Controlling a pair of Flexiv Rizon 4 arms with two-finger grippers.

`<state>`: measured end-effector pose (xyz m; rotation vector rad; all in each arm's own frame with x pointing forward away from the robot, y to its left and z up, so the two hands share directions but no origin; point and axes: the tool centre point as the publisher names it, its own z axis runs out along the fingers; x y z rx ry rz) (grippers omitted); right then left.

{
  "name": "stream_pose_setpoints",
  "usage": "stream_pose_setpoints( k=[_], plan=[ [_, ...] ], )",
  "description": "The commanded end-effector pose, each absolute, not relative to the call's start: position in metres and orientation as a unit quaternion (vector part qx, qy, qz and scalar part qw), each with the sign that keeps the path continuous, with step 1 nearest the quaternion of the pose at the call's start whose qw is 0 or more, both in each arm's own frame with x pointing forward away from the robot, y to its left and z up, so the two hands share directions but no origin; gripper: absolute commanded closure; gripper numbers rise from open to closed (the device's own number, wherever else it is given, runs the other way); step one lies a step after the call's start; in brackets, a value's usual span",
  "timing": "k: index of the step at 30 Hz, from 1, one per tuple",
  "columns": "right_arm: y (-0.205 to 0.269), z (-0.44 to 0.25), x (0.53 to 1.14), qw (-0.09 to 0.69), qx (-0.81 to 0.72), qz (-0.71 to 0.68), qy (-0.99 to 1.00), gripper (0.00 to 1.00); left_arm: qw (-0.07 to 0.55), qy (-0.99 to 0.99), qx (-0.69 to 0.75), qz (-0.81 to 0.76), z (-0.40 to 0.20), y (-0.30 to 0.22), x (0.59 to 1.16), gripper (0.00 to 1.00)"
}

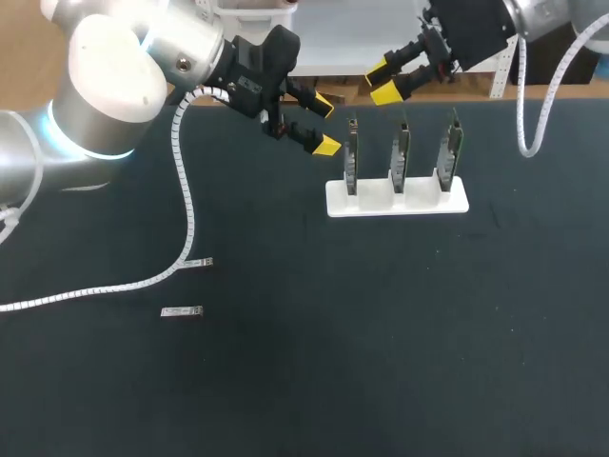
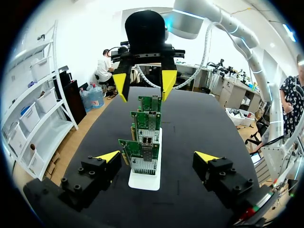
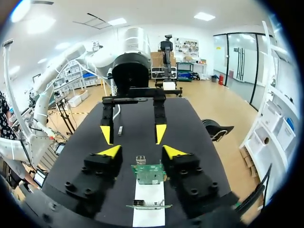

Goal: Pick up the optical module with the left hand, and insert it into the network port with the right hand.

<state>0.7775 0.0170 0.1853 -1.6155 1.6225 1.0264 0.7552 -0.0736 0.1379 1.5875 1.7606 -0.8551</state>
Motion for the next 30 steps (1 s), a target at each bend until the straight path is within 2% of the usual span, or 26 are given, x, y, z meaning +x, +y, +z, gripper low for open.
stream_pose_setpoints(
  k=[1,30],
  plan=[
    [0.018,0.187,0.766,0.345,-0.596,0.358,0.631,1.00,0.303,0.666,0.600,-0.323,0.138,-0.075,0.757,0.00],
    [0.044,0.162,0.777,0.308,-0.615,0.368,0.625,1.00,0.303,0.666,0.600,-0.323,0.138,-0.075,0.757,0.00]
  ],
)
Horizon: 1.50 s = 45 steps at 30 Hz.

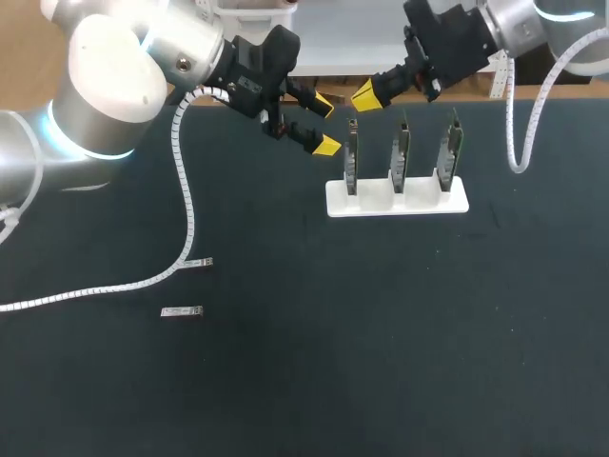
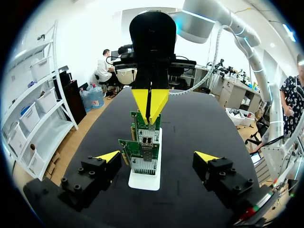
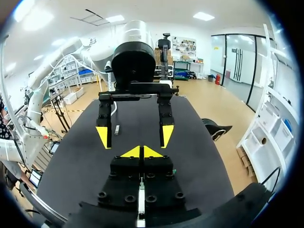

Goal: Pick up the optical module with the left hand, and insert it into the network port with the right hand.

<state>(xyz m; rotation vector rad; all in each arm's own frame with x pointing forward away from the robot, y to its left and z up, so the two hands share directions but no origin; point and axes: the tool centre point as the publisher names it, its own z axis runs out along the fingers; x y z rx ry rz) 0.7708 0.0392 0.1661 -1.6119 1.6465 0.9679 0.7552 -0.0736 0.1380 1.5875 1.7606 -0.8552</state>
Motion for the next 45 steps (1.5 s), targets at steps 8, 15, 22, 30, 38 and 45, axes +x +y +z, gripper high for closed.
stream_pose_setpoints(
  k=[8,15,22,30,38,45],
  plan=[
    [0.042,0.156,0.780,0.301,-0.613,0.365,0.633,1.00,0.303,0.666,0.600,-0.323,0.138,-0.075,0.757,0.00],
    [0.042,0.151,0.779,0.295,-0.611,0.364,0.638,1.00,0.303,0.666,0.600,-0.323,0.138,-0.075,0.757,0.00],
    [0.044,0.148,0.780,0.292,-0.609,0.364,0.641,1.00,0.303,0.666,0.600,-0.323,0.138,-0.075,0.757,0.00],
    [0.044,0.146,0.781,0.287,-0.612,0.359,0.643,1.00,0.303,0.666,0.600,-0.323,0.138,-0.075,0.757,0.00],
    [0.045,0.141,0.779,0.281,-0.615,0.356,0.645,1.00,0.303,0.666,0.600,-0.323,0.138,-0.075,0.757,0.00],
    [0.046,0.138,0.778,0.279,-0.613,0.358,0.647,1.00,0.303,0.666,0.600,-0.323,0.138,-0.075,0.757,0.00]
  ],
)
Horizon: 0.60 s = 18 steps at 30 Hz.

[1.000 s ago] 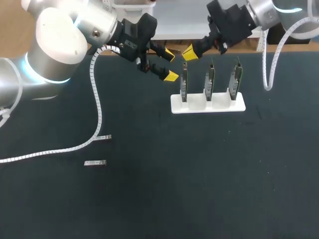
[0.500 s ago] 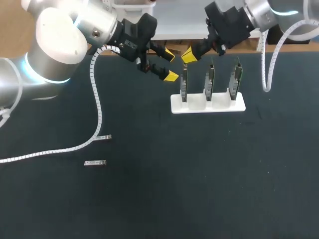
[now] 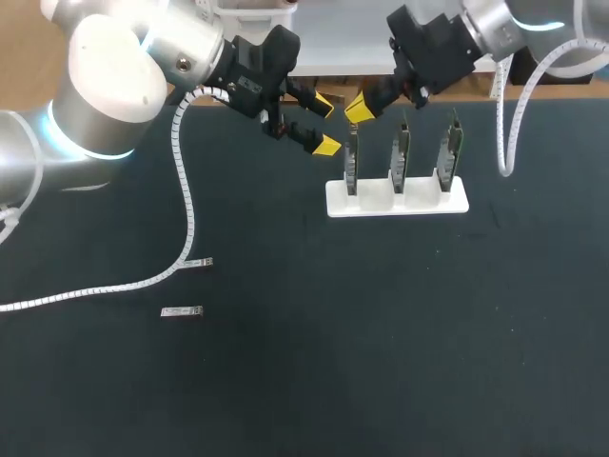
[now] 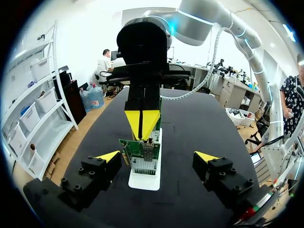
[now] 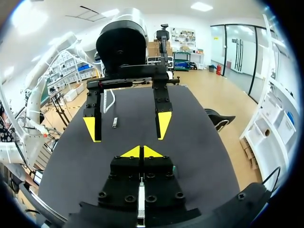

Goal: Pick up the optical module with the left hand, and insert it into the network port with the right hand.

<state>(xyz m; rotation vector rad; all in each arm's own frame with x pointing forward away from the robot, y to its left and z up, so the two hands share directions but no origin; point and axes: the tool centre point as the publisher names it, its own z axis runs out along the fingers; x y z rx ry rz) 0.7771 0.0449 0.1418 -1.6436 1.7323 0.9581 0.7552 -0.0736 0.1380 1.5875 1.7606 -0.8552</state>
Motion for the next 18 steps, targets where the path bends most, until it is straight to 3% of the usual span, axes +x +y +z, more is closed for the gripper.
stream_pose_setpoints(
  k=[1,18],
  plan=[
    [0.046,0.138,0.778,0.278,-0.613,0.358,0.647,1.00,0.303,0.666,0.600,-0.323,0.138,-0.075,0.757,0.00],
    [0.041,0.159,0.775,0.305,-0.608,0.366,0.636,1.00,0.303,0.666,0.600,-0.323,0.138,-0.075,0.757,0.00]
  ],
)
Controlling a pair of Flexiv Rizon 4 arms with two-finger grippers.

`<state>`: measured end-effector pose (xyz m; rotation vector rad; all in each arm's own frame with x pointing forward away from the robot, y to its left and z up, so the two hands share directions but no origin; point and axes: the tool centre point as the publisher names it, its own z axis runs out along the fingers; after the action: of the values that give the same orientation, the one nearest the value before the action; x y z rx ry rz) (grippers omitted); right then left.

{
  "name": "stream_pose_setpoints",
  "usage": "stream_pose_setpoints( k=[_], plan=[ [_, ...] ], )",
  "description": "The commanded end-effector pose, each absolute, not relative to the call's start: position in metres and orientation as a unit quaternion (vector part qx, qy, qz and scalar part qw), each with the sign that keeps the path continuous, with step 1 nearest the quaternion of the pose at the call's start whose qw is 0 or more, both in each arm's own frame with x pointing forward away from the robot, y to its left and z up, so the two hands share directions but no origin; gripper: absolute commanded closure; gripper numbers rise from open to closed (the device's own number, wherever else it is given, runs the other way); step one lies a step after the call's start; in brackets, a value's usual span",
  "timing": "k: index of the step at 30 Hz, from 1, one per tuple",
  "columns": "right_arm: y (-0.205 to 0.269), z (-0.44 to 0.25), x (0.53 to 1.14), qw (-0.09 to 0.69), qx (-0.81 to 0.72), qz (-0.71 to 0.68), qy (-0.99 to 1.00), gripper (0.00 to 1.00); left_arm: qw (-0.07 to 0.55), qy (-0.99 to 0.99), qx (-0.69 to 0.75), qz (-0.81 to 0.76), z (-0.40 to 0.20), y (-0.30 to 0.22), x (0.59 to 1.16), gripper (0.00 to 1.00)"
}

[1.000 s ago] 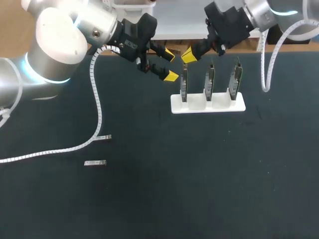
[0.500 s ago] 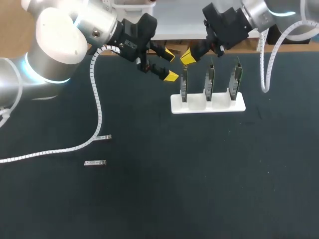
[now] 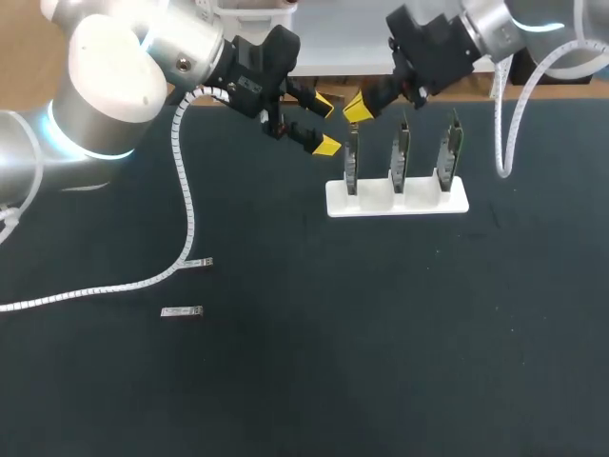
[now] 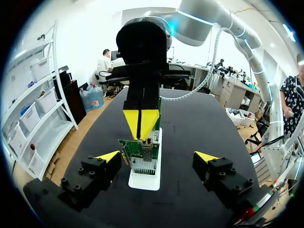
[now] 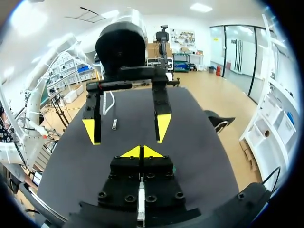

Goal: Pick up the optical module with the left hand, and insert it into the network port with the right hand.

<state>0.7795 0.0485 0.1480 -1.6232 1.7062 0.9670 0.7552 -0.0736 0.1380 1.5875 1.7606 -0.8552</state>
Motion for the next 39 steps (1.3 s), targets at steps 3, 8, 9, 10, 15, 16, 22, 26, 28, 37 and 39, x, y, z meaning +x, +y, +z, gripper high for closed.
stream_pose_setpoints(
  k=[3,8,9,10,15,16,22,26,28,37,39],
  plan=[
    [0.032,0.174,0.774,0.317,-0.602,0.378,0.628,1.00,0.303,0.666,0.600,-0.323,0.138,-0.075,0.757,0.00],
    [0.003,0.193,0.773,0.305,-0.597,0.426,0.607,1.00,0.303,0.666,0.600,-0.323,0.138,-0.075,0.757,0.00],
    [-0.003,0.193,0.773,0.302,-0.601,0.426,0.605,1.00,0.303,0.666,0.600,-0.323,0.138,-0.075,0.757,0.00],
    [-0.009,0.193,0.773,0.300,-0.608,0.419,0.604,1.00,0.303,0.666,0.600,-0.323,0.138,-0.075,0.757,0.00],
    [-0.033,0.187,0.773,0.296,-0.608,0.406,0.614,1.00,0.303,0.666,0.600,-0.323,0.138,-0.075,0.757,0.00],
    [-0.036,0.185,0.772,0.294,-0.609,0.405,0.615,1.00,0.303,0.666,0.600,-0.323,0.138,-0.075,0.757,0.00],
    [-0.046,0.175,0.770,0.292,-0.619,0.378,0.624,1.00,0.303,0.666,0.600,-0.323,0.138,-0.075,0.757,0.00],
    [-0.052,0.166,0.769,0.283,-0.618,0.369,0.634,1.00,0.303,0.666,0.600,-0.323,0.138,-0.075,0.757,0.00],
    [-0.055,0.165,0.769,0.281,-0.617,0.371,0.634,1.00,0.303,0.666,0.600,-0.323,0.138,-0.075,0.757,0.00],
    [-0.060,0.161,0.767,0.277,-0.615,0.381,0.632,1.00,0.303,0.666,0.600,-0.323,0.138,-0.075,0.757,0.00],
    [-0.061,0.159,0.768,0.275,-0.615,0.381,0.633,1.00,0.303,0.666,0.600,-0.323,0.138,-0.075,0.757,0.00]
  ],
)
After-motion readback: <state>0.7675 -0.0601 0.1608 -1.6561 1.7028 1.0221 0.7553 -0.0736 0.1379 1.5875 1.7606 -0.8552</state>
